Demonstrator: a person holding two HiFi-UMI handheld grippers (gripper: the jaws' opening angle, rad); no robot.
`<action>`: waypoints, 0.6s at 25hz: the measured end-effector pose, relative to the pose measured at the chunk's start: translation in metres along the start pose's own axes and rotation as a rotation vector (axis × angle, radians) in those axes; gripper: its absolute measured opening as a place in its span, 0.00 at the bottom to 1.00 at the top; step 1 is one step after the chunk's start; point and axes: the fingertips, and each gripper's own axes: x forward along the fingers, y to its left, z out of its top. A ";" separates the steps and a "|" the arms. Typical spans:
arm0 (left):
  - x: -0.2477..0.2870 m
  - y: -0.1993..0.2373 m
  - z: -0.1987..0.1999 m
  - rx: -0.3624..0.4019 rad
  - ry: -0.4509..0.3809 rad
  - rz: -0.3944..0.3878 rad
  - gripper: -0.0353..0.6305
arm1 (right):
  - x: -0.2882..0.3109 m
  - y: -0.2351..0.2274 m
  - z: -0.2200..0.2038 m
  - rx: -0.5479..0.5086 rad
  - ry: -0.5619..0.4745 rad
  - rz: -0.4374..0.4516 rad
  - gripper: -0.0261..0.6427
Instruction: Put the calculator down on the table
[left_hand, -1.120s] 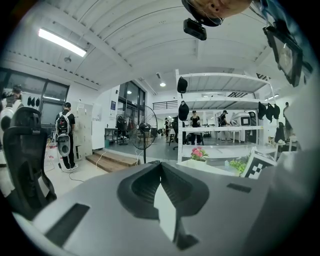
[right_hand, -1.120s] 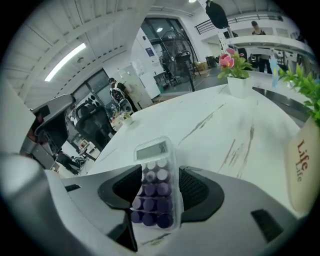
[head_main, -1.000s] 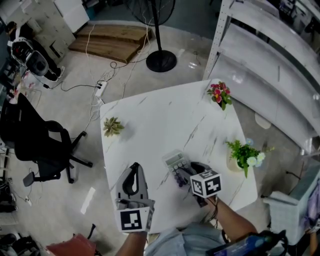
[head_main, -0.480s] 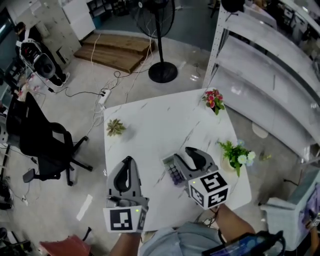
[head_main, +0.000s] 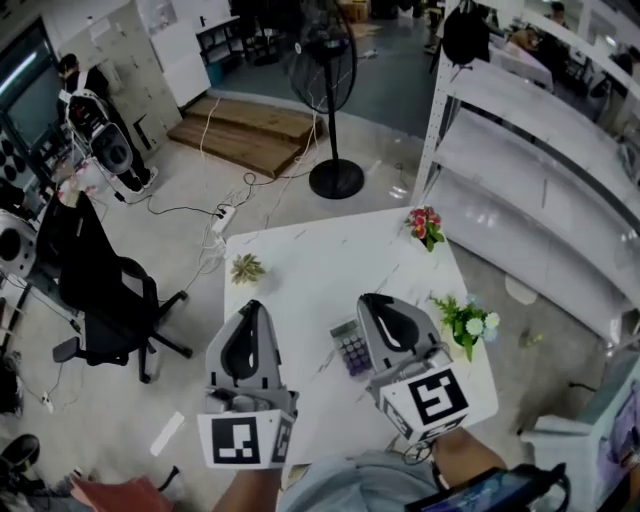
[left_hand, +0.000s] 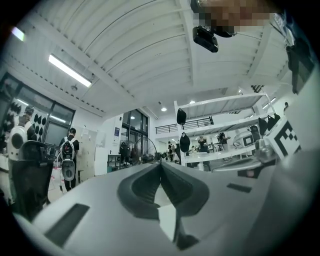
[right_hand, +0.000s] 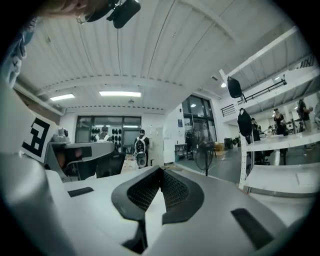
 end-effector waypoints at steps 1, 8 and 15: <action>-0.002 -0.001 0.003 -0.001 -0.005 0.003 0.06 | -0.002 0.001 0.003 -0.002 -0.007 0.000 0.07; -0.009 -0.007 0.017 0.015 -0.049 0.005 0.06 | -0.011 0.003 0.020 -0.040 -0.062 0.001 0.06; -0.010 -0.016 0.021 0.019 -0.053 -0.005 0.06 | -0.014 0.004 0.024 -0.027 -0.079 0.012 0.06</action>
